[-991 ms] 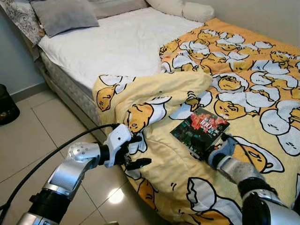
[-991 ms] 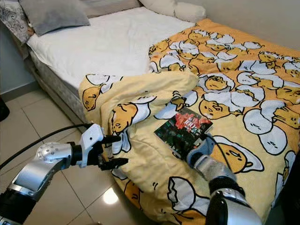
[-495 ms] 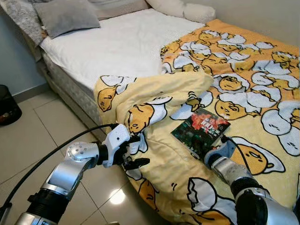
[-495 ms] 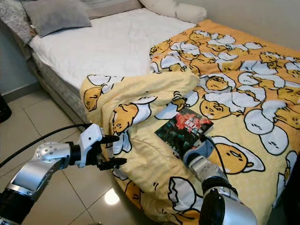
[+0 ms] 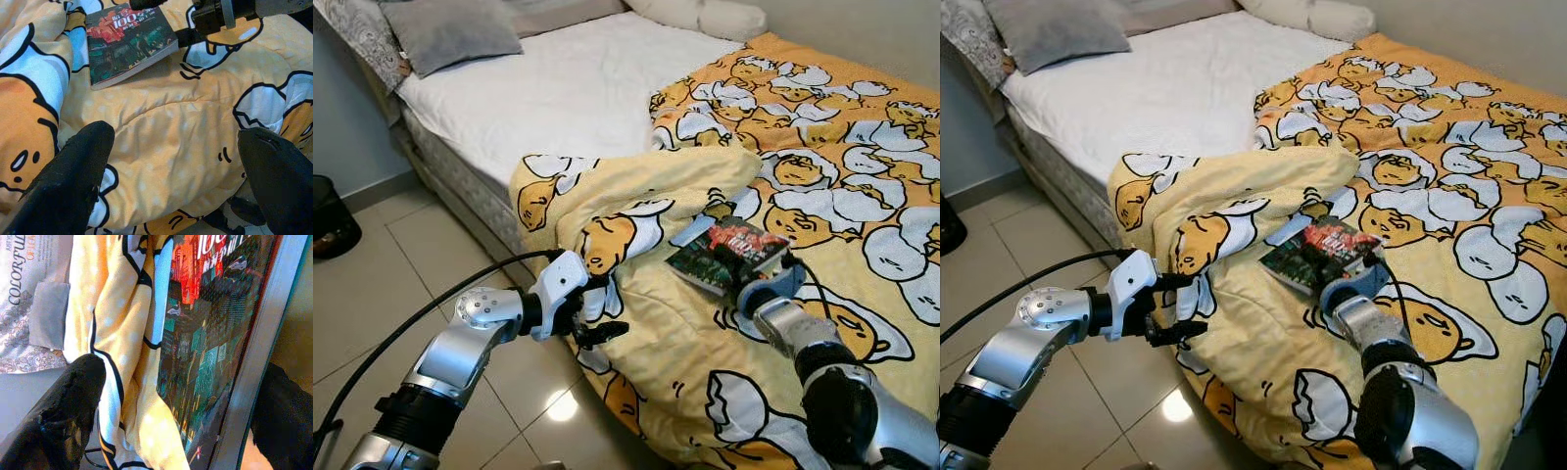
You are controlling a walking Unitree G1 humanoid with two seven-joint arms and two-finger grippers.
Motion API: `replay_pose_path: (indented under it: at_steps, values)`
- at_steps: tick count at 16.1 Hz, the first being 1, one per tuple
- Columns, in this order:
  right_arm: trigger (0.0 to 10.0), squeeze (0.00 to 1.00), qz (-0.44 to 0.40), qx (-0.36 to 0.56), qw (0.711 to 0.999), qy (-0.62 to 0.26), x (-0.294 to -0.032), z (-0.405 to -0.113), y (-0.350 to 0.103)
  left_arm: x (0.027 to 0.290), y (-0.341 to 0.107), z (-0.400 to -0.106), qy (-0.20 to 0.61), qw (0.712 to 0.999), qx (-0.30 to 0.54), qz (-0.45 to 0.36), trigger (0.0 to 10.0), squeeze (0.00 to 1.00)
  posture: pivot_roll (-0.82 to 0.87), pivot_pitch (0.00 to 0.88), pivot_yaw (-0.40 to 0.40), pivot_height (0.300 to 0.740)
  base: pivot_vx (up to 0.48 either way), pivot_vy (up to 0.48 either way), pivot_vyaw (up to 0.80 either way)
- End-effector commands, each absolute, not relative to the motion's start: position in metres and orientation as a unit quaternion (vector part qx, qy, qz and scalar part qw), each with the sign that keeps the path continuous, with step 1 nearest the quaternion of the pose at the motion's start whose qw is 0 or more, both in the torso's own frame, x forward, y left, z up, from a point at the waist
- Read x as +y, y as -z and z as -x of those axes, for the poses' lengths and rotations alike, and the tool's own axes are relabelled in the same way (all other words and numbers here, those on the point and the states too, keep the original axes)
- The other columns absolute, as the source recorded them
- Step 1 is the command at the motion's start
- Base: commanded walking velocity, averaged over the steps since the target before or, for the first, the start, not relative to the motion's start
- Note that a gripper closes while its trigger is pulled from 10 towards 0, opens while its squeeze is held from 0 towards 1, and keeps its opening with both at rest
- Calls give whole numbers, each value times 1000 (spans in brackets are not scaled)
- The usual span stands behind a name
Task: Clean up the room
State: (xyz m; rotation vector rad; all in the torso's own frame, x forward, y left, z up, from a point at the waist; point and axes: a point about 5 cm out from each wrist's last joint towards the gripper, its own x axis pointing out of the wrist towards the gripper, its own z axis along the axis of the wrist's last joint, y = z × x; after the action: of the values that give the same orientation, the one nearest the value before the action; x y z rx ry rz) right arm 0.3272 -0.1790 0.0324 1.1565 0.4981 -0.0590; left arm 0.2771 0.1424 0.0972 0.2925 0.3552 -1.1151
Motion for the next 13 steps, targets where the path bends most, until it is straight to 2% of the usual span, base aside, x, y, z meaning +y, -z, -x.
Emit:
replay_pose_path:
  at_steps: [1, 4, 5, 6, 7, 13]
  values:
    - [10000, 0, -549, 217, 807, 23, -181, -333, -40, 144, -98, -278, 522, 824, 165, -144, 10000, 278, 35, 0, -4, 740, 0, 0, 0]
    - [10000, 0, -535, 220, 815, 42, -178, -334, -38, 145, -97, -278, 519, 826, 165, -146, 10000, 275, 42, 0, -7, 740, 0, 0, 0]
    - [3725, 0, -530, 224, 816, 50, -176, -333, -36, 146, -97, -278, 518, 826, 165, -146, 10000, 278, 43, 0, -8, 740, 0, 0, 0]
    - [588, 0, -530, 225, 816, 53, -174, -333, -35, 146, -97, -277, 518, 826, 165, -147, 10000, 275, 43, 0, -7, 740, 0, 0, 0]
    - [0, 0, -530, 226, 815, 57, -174, -333, -35, 146, -96, -277, 518, 826, 166, -147, 10000, 275, 43, 0, -7, 740, 0, 0, 0]
    - [0, 0, -524, 227, 818, 69, -178, -330, -31, 143, -96, -277, 519, 825, 165, -147, 10000, 275, 40, 0, -7, 740, 0, 0, 0]
